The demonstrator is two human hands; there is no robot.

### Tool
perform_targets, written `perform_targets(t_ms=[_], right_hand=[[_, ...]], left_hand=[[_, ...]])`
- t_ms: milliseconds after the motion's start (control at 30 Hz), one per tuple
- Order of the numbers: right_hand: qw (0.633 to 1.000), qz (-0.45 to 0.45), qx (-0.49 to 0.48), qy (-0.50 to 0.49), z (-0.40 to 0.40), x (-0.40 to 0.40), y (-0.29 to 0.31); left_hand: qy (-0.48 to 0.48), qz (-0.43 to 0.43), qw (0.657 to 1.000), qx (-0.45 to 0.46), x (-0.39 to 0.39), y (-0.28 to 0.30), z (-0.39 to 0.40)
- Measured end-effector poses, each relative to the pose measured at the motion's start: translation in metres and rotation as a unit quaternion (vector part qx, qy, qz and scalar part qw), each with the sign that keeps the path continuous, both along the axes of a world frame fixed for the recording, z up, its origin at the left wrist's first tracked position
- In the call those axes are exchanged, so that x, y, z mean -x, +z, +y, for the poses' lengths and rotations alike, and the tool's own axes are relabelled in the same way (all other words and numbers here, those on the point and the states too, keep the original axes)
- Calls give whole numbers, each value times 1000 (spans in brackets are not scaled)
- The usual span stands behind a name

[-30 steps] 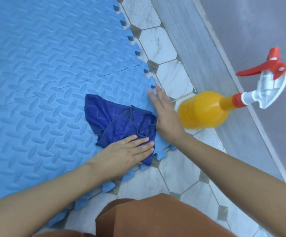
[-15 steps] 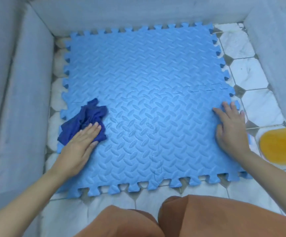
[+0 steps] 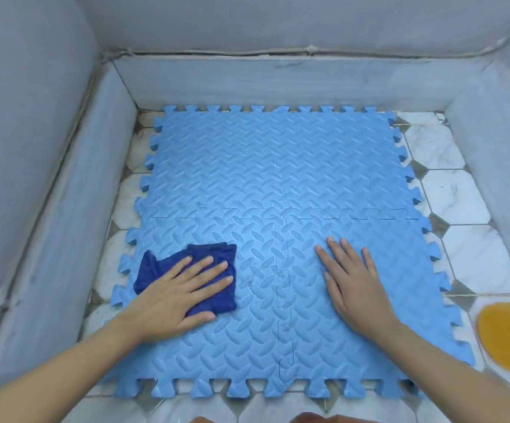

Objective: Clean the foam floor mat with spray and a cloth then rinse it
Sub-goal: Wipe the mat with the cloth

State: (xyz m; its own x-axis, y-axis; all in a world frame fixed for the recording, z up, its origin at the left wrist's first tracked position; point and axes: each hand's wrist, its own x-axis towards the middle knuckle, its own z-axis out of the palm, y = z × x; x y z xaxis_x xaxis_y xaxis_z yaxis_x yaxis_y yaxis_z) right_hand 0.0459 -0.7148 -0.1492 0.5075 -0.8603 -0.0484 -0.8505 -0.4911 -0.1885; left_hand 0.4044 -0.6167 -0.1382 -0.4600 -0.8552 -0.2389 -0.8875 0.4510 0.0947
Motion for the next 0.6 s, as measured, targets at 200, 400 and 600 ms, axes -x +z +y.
perform_targets(t_ms=[200,400,600], right_hand=[[1000,-18,11,-3,2,-1,-1],[996,-73,54,-12,-36,2,10],[996,10,-10,-88,-95,-3,-2]], left_hand=[[387,47,921,2,4,-8,-102],[75,80,993,35,66,-6,-55],[-113,57,990,57,116,-15,-75]])
